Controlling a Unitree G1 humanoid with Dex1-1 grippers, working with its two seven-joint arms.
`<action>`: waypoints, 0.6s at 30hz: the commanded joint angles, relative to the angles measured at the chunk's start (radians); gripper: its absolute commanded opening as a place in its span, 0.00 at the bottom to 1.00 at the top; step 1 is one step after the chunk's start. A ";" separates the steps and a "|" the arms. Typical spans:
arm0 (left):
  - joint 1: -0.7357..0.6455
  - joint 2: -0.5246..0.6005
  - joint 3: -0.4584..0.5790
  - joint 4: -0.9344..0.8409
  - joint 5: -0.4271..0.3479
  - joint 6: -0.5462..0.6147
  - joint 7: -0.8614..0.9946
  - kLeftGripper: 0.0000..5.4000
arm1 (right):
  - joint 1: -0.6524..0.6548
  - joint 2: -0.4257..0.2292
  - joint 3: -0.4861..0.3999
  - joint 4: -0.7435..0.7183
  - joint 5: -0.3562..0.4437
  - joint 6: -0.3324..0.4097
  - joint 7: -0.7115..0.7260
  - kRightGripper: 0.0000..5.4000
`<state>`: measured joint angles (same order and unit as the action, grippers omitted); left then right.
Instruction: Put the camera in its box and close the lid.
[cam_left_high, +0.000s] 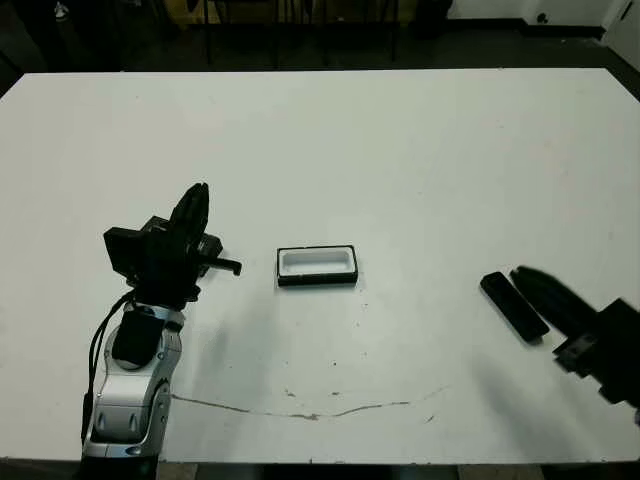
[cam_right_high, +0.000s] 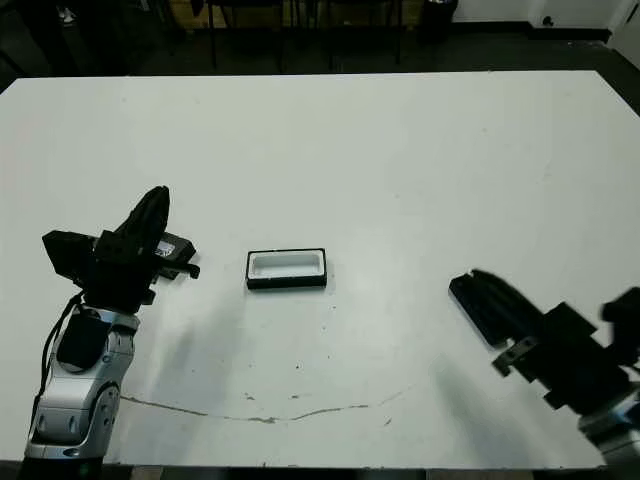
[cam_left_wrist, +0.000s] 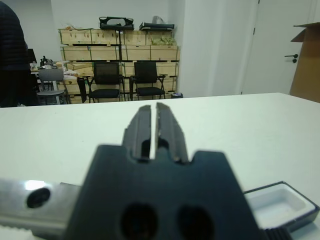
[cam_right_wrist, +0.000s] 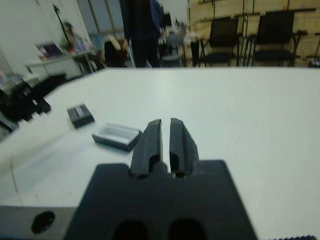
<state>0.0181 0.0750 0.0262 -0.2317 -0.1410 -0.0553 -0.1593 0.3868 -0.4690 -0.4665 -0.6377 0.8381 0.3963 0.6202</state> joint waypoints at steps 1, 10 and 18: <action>0.009 0.008 0.004 0.016 0.003 0.005 -0.003 0.00 | -0.019 -0.020 -0.026 -0.010 -0.027 -0.007 -0.048 0.04; 0.015 0.009 0.003 0.009 0.000 0.013 -0.004 0.00 | -0.088 -0.088 0.088 0.124 -0.267 0.040 -0.148 0.32; 0.017 0.007 0.004 0.010 -0.012 0.019 -0.006 0.00 | -0.173 -0.092 0.193 0.435 -0.322 -0.054 0.065 0.58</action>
<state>0.0219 0.0750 0.0249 -0.2322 -0.1545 -0.0509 -0.1617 0.2227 -0.5500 -0.2876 -0.2490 0.5251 0.3561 0.6522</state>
